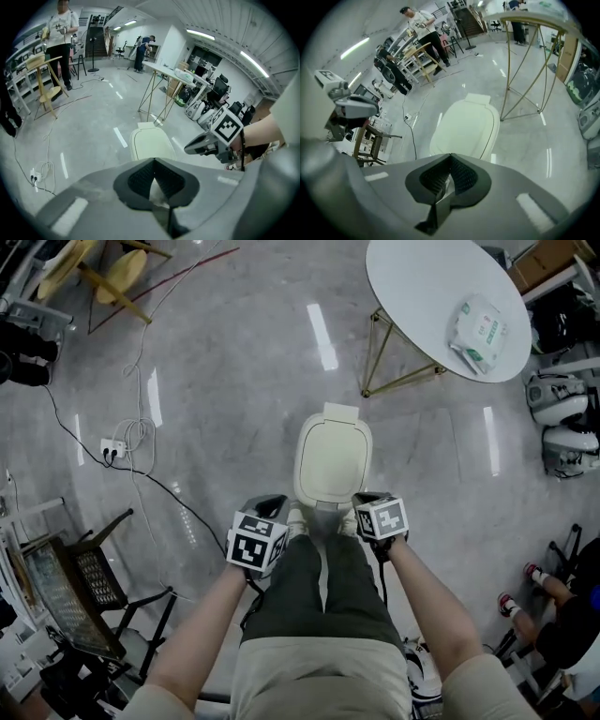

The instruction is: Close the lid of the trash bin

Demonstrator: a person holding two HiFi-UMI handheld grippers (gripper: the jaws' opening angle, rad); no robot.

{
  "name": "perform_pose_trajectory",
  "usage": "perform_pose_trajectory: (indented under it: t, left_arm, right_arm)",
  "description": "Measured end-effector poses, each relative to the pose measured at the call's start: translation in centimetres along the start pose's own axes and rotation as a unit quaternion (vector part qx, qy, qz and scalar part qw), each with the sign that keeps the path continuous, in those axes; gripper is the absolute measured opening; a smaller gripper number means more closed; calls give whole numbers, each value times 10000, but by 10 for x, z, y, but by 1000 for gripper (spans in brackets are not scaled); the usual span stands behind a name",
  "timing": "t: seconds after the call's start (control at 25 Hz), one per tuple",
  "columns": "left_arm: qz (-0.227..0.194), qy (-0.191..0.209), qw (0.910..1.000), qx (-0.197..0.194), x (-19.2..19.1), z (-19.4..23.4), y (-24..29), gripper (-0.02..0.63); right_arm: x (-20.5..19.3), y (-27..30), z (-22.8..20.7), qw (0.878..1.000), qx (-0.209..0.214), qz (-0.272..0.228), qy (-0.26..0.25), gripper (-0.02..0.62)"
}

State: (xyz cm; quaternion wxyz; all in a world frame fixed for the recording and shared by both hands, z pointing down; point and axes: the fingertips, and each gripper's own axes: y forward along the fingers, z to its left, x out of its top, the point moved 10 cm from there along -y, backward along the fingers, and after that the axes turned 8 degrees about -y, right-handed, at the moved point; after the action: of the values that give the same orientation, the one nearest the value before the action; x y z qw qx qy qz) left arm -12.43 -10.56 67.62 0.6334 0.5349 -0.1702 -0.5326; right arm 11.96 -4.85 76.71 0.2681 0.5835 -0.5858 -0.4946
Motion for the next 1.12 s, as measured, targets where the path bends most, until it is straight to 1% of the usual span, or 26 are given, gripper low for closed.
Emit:
perform_pose_trajectory:
  t: [0.08,0.16,0.24,0.32,0.44,0.56,0.64,0.8,0.88,0.96,1.04,1.12]
  left_arm:
    - [-142,81,9999,15,14,-8,-21,3]
    - [-311,242,9992,43,31,-16,-43,3]
    - [-556,366,9978,67,53,-23,-69,3]
    - [-863,450,9952,66,76,-32,-97,3]
    - [-1380,585,9887,57,108,-49,-144,3]
    - [-1957,732,9779,5,134,-69,-196,3]
    - [-2262,915,9698,-1,148,-83,-227,3]
    - [-2699,1303,9540,-21,165,-108,-284,3]
    - [-2869,1445,9470,-61,168,-121,-307,3]
    - [-3095,1560,9380,-93,171,-133,-329,3]
    - [-3343,1692,9271,-100,172,-145,-349,3]
    - [-3564,1843,9159,-72,171,-158,-367,3]
  right_arm:
    - [17,-37,6,9994,29,-333,69,3]
    - [38,-76,16,9974,40,-713,123,3]
    - [62,-114,27,9940,-48,-1091,-35,3]
    - [86,-152,40,9886,-79,-1494,-163,3]
    - [112,-212,62,9771,52,-2119,-165,3]
    - [130,-270,86,9643,20,-2623,-356,3]
    - [136,-307,103,9538,-3,-2968,-469,3]
    - [138,-372,143,9314,-24,-3562,-755,3]
    - [135,-398,161,9212,-22,-3783,-905,3]
    - [133,-422,176,9104,-63,-3989,-1094,3]
    - [131,-445,190,8952,-201,-4256,-1306,3]
    - [129,-471,201,8742,-327,-4643,-1386,3]
